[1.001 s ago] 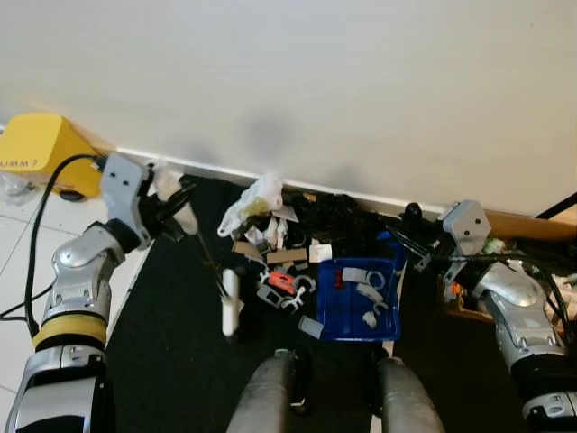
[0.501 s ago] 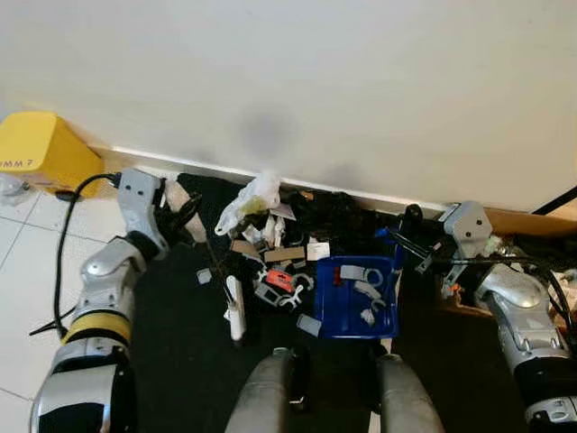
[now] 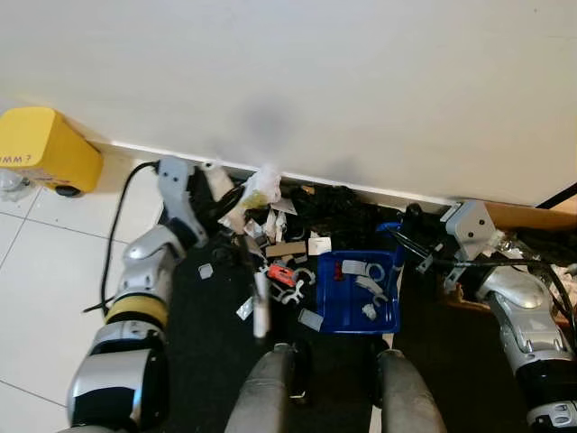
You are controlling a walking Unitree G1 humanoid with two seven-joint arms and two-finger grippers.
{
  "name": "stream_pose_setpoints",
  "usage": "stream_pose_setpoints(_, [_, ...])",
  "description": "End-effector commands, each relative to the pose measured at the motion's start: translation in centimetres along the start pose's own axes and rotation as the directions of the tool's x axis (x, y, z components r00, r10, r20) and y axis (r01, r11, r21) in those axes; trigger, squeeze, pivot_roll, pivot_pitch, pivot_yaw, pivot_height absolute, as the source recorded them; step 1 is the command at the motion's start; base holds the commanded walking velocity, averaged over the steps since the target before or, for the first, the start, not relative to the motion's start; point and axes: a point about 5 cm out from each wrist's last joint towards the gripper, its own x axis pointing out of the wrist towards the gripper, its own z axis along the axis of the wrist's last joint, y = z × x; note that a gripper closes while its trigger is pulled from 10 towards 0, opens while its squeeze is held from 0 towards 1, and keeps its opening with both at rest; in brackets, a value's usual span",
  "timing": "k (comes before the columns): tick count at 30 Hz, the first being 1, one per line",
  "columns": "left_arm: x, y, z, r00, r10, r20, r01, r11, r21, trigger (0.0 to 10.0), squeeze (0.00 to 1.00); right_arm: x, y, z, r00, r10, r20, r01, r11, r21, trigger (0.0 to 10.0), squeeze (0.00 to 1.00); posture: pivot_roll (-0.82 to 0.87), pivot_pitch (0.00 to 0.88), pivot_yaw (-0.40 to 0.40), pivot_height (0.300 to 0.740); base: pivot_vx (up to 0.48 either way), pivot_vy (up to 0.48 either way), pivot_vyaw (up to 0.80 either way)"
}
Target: Sweep floor
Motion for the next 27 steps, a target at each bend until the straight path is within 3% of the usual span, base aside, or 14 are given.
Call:
stream_pose_setpoints(1, [0.2, -1.1, -1.3, 0.999, -0.042, 0.02, 0.044, 0.994, -0.1, 10.0, 0.0, -0.1, 2.9, -2.9, 0.991, 0.094, -0.09, -0.079, 0.985, 0.154, 10.0, 0.0, 0.08, 0.442, 0.121, 0.74, 0.0, 0.0, 0.0])
stream_pose_setpoints(10, [1.2, -1.7, -0.8, 0.997, -0.052, 0.058, 0.059, 0.991, -0.122, 10.0, 0.0, 0.1, 2.8, -2.7, 0.991, 0.101, -0.086, -0.087, 0.985, 0.152, 10.0, 0.0, 0.08, 0.436, 0.12, 0.74, 0.0, 0.0, 0.0])
stream_pose_setpoints(19, [2.7, -2.2, 1.8, 0.982, -0.073, 0.172, 0.096, 0.987, -0.131, 10.0, 0.0, 0.4, 2.8, -2.7, 0.991, 0.104, -0.082, -0.09, 0.984, 0.156, 10.0, 0.0, 0.09, 0.422, 0.117, 0.74, 0.0, 0.0, 0.0])
stream_pose_setpoints(27, [3.1, -2.2, 3.7, 0.97, -0.091, 0.225, 0.118, 0.987, -0.111, 10.0, 0.0, 0.7, 2.7, -2.6, 0.992, 0.1, -0.076, -0.087, 0.984, 0.154, 10.0, 0.0, 0.1, 0.414, 0.118, 0.74, 0.0, 0.0, 0.0])
